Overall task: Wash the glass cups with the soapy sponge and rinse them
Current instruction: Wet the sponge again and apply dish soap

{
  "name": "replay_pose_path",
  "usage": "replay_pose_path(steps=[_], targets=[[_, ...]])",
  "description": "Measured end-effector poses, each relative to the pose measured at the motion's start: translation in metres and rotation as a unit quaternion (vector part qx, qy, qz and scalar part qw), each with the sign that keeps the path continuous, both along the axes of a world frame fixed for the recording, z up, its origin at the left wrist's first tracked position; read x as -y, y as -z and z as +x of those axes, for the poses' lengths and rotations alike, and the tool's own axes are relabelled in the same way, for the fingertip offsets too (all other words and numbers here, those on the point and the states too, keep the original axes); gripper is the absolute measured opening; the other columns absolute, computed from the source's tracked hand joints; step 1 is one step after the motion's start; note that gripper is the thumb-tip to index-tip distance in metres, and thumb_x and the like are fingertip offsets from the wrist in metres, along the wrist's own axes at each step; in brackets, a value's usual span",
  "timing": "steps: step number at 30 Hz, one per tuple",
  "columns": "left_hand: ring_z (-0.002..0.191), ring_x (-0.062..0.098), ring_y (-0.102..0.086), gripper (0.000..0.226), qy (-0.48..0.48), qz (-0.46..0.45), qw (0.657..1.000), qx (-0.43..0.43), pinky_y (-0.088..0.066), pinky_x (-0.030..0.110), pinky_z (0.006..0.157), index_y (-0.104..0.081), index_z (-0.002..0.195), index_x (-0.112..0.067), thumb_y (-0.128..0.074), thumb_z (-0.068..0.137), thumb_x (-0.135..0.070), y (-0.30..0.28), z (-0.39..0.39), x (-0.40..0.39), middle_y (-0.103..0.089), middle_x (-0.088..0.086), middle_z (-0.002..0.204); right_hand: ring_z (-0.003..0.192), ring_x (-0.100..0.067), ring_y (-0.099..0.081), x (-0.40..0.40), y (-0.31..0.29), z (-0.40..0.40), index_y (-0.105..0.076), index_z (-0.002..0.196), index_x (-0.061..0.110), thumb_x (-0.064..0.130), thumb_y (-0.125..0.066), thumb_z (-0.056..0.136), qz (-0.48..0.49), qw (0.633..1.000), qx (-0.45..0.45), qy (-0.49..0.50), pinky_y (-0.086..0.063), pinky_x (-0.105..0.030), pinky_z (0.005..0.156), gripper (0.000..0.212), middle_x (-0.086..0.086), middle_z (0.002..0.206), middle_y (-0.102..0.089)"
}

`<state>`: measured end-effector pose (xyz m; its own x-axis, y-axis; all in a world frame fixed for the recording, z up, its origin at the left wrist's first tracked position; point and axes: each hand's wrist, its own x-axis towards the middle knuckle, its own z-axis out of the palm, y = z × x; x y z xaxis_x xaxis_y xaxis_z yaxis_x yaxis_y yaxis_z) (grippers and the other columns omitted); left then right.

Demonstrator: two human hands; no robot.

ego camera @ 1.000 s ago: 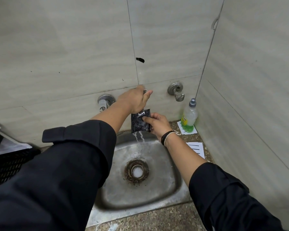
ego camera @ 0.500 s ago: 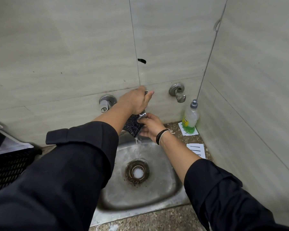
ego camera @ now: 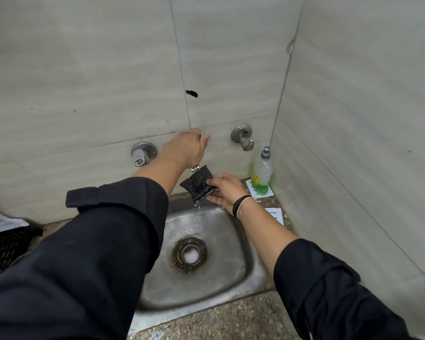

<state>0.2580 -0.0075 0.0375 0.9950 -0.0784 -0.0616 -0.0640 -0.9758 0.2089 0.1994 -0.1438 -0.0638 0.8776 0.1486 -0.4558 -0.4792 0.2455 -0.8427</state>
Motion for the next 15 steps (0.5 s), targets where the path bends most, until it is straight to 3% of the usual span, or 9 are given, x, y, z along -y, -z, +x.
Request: replay_pose_path(steps=[2,5,9,12,15], targets=[[0.124,0.04,-0.053,0.055,0.001,0.0,1.0,-0.002,-0.045,0.052,0.102,-0.049,0.129,-0.014,-0.021,0.107,-0.055,0.0,-0.003,0.001,-0.055,0.019,0.134,0.081,-0.029,-0.066,0.011,-0.002,-0.013,-0.056,0.09,0.012,0.0,-0.065,0.089,-0.002,1.0,-0.006,0.011,-0.059,-0.048,0.087,0.014,-0.015,0.093,-0.065],[0.127,0.04,-0.049,0.047,0.079,-0.001,0.996,0.045,-0.039,0.046,0.106,-0.05,0.133,-0.011,-0.027,0.109,-0.044,0.001,-0.021,-0.01,-0.049,0.021,0.138,0.079,-0.027,-0.068,0.026,-0.005,-0.03,-0.055,0.091,0.01,-0.001,-0.063,0.09,0.008,1.0,-0.006,0.025,-0.06,-0.042,0.079,0.014,-0.014,0.089,-0.066],[0.125,0.044,-0.051,0.038,0.166,0.046,0.981,0.092,-0.044,0.047,0.1,-0.05,0.123,-0.014,-0.029,0.108,-0.041,0.007,-0.049,-0.04,-0.032,0.019,0.156,0.083,-0.029,-0.068,0.044,-0.005,-0.048,-0.054,0.086,0.012,0.0,-0.063,0.092,0.025,0.999,-0.008,0.034,-0.058,-0.044,0.085,0.016,-0.014,0.088,-0.066],[0.124,0.046,-0.052,0.035,0.102,0.051,0.985,0.132,-0.048,0.051,0.095,-0.05,0.125,-0.019,-0.039,0.104,-0.045,0.029,-0.073,-0.039,-0.021,0.02,0.164,0.085,-0.03,-0.067,0.055,-0.004,-0.058,-0.055,0.086,0.013,0.0,-0.063,0.091,0.064,0.997,-0.022,0.045,-0.059,-0.042,0.081,0.016,-0.016,0.092,-0.065],[0.137,0.045,-0.043,0.049,-0.022,-0.089,0.985,0.145,-0.042,0.052,0.109,-0.047,0.138,-0.016,-0.044,0.102,-0.048,0.076,-0.119,-0.028,-0.029,0.027,0.157,0.078,-0.025,-0.067,0.061,-0.004,-0.064,-0.055,0.084,0.014,0.0,-0.062,0.091,0.085,0.995,-0.016,0.045,-0.06,-0.038,0.074,0.018,-0.012,0.086,-0.065]])
